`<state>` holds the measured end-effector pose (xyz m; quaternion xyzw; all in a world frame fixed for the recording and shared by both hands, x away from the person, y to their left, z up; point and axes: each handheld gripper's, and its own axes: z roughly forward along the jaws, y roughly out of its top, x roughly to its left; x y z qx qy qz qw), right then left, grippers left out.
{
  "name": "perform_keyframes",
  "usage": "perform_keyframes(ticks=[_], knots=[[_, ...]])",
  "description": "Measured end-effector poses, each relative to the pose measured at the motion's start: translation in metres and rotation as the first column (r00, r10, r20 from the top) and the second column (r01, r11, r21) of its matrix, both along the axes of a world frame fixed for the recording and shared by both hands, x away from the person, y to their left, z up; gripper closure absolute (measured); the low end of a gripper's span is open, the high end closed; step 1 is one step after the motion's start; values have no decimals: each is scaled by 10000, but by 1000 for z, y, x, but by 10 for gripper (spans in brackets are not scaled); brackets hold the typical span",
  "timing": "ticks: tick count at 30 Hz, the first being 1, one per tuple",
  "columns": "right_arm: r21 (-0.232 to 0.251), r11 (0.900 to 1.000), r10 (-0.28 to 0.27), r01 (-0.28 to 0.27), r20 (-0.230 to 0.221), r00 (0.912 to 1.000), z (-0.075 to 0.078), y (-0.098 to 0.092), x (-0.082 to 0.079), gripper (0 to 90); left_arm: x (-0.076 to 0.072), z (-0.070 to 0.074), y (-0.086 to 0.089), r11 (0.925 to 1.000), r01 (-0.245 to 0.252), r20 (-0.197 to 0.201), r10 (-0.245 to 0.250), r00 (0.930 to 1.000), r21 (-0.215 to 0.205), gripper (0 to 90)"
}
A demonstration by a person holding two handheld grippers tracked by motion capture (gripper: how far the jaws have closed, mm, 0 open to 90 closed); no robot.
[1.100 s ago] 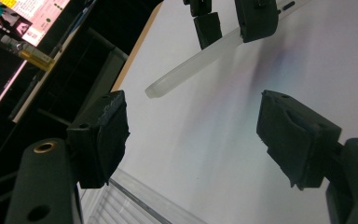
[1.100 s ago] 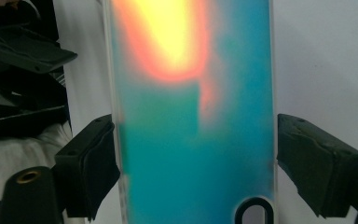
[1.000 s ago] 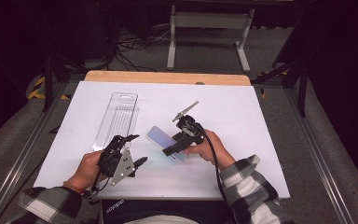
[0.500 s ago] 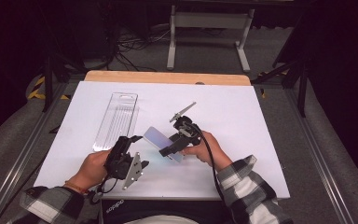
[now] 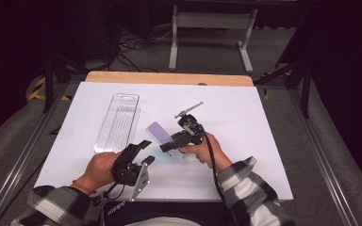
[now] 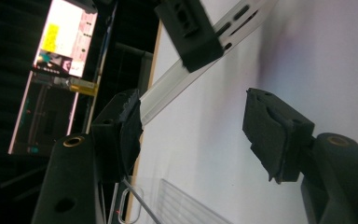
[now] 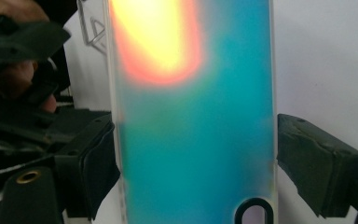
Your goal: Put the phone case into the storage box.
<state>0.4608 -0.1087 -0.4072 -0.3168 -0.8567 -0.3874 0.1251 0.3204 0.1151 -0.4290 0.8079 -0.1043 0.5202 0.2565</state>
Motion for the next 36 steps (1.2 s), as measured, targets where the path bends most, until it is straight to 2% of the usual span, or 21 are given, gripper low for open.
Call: perform_keyframes(ticks=[3,5,7,8,9,12,13,17,18,19,20,21,22,25,28,31,32,33,35,36], knots=[[132,9999,75,-73,-195,9998,-2,6,-1,167,0,-3,-1,9999,-60,362,54,9993,153,415],[110,9998,192,-189,-258,9995,-3,10,-2,167,1,-4,-1,9998,-161,324,156,9994,154,415],[112,9995,283,-280,-297,9992,-4,13,-3,167,4,-5,-3,9996,-112,451,100,9989,262,426],[82,9995,299,-296,-294,9991,-4,13,-3,167,4,-6,-3,9985,-312,466,291,9985,447,430],[82,9995,299,-296,-294,9991,-4,13,-3,167,4,-6,-3,9985,-312,466,291,9985,447,431],[-65,9996,262,-264,-230,9994,-5,15,-4,168,6,-8,-6,9970,-332,783,277,9965,702,453],[-32,9997,242,-243,-274,9993,-5,15,-3,168,7,-7,-7,9955,-447,1029,360,9940,837,454],[-178,9994,305,-309,-256,9992,-6,15,-4,168,9,-9,-7,9950,-624,1159,531,9918,781,464],[-245,9991,342,-348,-223,9992,-6,16,-5,168,9,-9,-8,9947,-565,1191,460,9918,863,468],[-278,9990,348,-354,-206,9992,-6,17,-5,168,8,-10,-11,9923,-515,1407,353,9894,1129,477],[-293,9988,380,-386,-197,9991,-6,18,-5,168,8,-10,-11,9923,-515,1407,353,9894,1129,491],[-360,9985,409,-414,-142,9991,-7,20,-6,168,6,-12,-13,9879,-486,1472,267,9887,1471,522],[-395,9982,457,-461,-113,9989,-7,20,-6,168,6,-11,-14,9856,-471,1596,209,9870,1622,551],[-565,9972,487,-490,-61,9988,-7,22,-6,168,6,-13,-15,9852,-519,1505,271,9882,1634,605],[-629,9965,544,-545,-25,9985,-7,23,-7,168,6,-14,-16,9803,-578,1631,267,9862,1891,655],[-674,9965,499,-499,-6,9988,-7,22,-6,169,6,-16,-17,9788,-622,1783,269,9836,1952,726],[-674,9965,499,-499,-6,9988,-7,22,-6,169,6,-15,-17,9758,-564,1905,155,9816,2111,726],[-658,9965,511,-511,-26,9987,-7,22,-6,169,7,-17,-17,9779,-551,1876,166,9821,2016,768],[-650,9965,520,-520,-16,9986,-6,22,-6,169,6,-19,-17,9759,-605,1807,221,9833,2099,789],[-676,9962,554,-554,-14,9985,-6,23,-7,170,5,-19,-18,9699,-679,2009,201,9794,2340,804]])
